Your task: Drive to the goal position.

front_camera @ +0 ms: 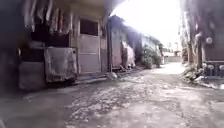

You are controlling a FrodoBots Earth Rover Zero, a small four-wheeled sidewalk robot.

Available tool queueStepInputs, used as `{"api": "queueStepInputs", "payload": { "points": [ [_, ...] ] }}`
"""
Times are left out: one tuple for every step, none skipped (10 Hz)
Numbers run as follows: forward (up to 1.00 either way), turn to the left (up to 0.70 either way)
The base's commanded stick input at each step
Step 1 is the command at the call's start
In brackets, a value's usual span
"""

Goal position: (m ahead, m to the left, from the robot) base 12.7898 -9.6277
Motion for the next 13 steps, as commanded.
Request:
{"api": "queueStepInputs", "payload": {
  "points": [
    [0.7,-0.27],
    [0.7,0.0],
    [0.7,0.0],
    [0.7,0.0],
    [0.7,0.0],
    [0.7,0.0],
    [0.7,0.0],
    [0.7,0.0],
    [0.7,0.0],
    [0.7,0.0],
    [0.7,0.0],
    [0.7,0.0],
    [0.7,0.0]
  ]
}}
